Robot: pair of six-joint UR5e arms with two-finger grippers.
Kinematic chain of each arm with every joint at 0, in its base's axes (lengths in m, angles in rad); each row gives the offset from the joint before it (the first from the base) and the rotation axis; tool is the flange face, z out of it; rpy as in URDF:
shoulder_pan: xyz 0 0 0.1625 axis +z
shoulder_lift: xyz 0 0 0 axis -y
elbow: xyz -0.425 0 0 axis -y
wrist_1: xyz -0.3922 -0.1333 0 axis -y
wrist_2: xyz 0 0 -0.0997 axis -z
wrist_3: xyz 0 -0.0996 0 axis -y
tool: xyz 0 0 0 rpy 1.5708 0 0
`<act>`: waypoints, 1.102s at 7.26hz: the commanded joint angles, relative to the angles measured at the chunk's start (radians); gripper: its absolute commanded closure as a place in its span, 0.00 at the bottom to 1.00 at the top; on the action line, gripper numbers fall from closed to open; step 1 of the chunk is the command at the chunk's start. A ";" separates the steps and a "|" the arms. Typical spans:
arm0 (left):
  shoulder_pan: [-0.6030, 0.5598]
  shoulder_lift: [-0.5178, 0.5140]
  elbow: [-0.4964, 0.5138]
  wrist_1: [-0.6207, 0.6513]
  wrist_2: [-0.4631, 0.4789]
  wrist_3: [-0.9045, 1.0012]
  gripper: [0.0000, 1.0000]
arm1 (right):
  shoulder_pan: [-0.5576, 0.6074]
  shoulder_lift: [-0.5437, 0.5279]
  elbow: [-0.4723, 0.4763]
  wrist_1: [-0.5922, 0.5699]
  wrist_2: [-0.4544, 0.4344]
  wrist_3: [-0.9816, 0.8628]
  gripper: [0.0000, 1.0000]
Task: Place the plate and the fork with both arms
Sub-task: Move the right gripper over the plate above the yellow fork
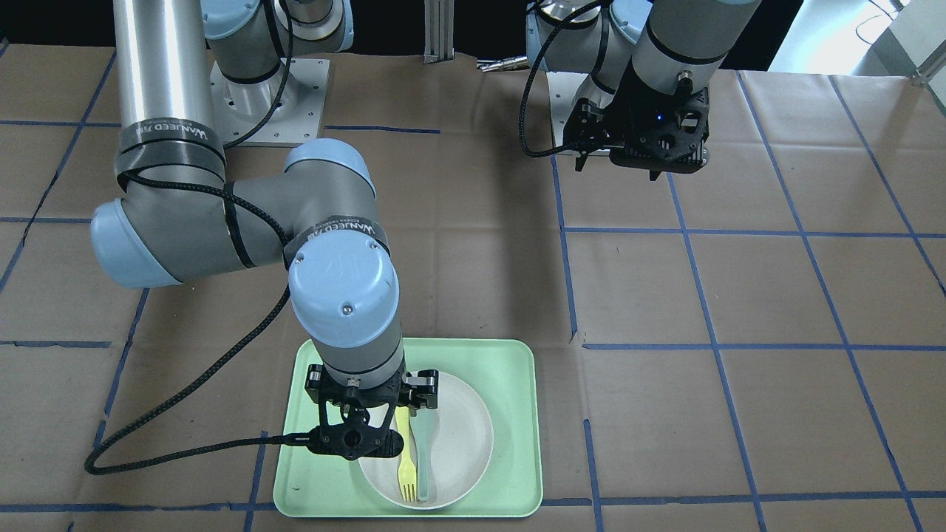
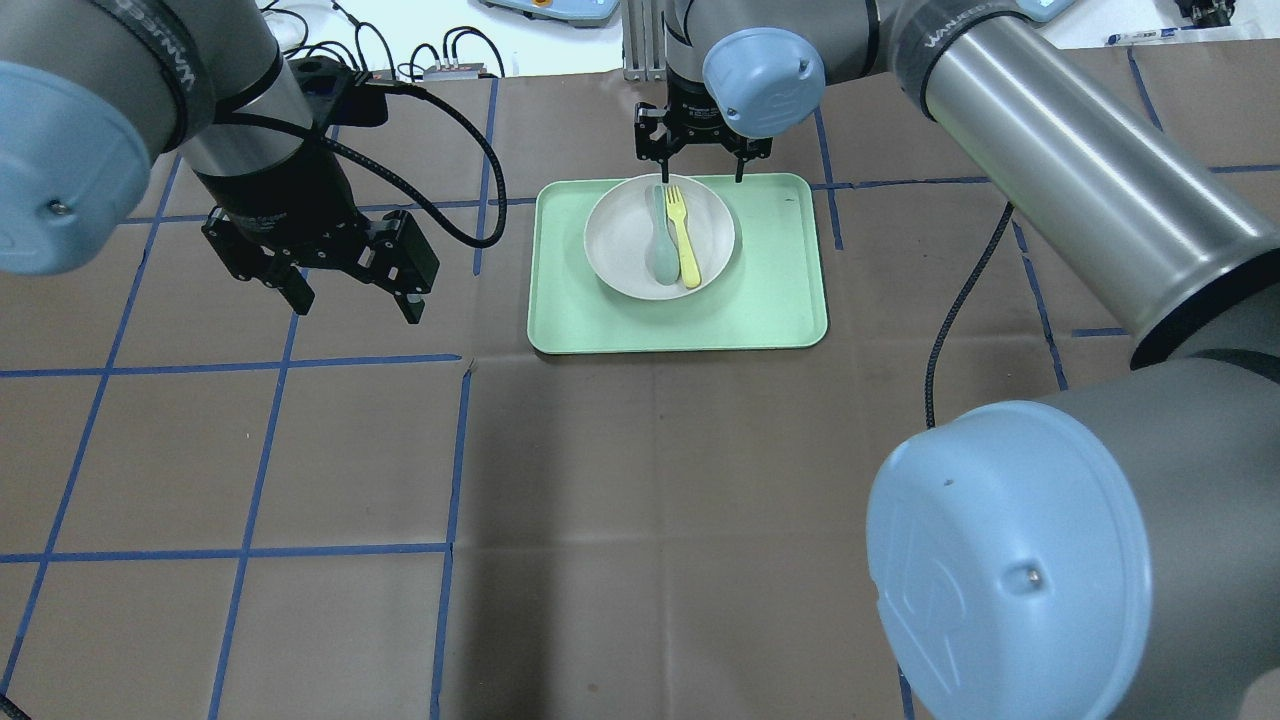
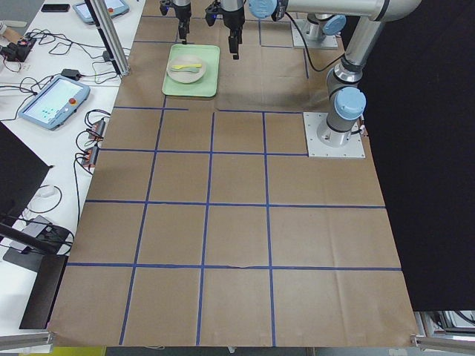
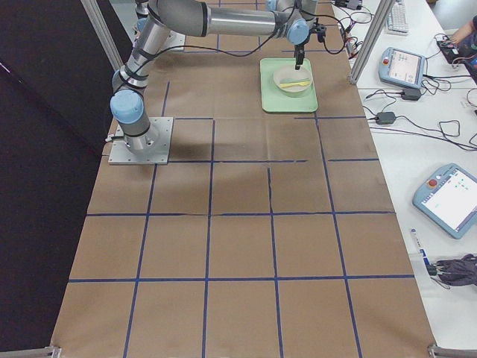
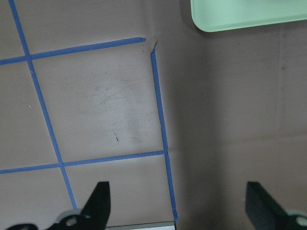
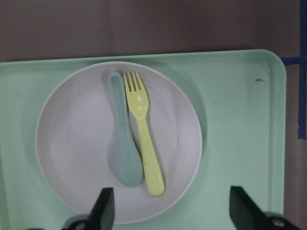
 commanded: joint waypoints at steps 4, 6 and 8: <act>0.004 -0.002 -0.012 0.041 -0.001 0.002 0.00 | 0.009 0.093 0.007 -0.044 -0.008 -0.001 0.41; 0.006 -0.003 -0.014 0.041 0.003 0.002 0.00 | 0.034 0.137 0.013 -0.118 -0.017 0.002 0.43; 0.015 -0.002 -0.014 0.039 0.004 0.001 0.00 | 0.034 0.143 0.016 -0.121 -0.020 0.002 0.44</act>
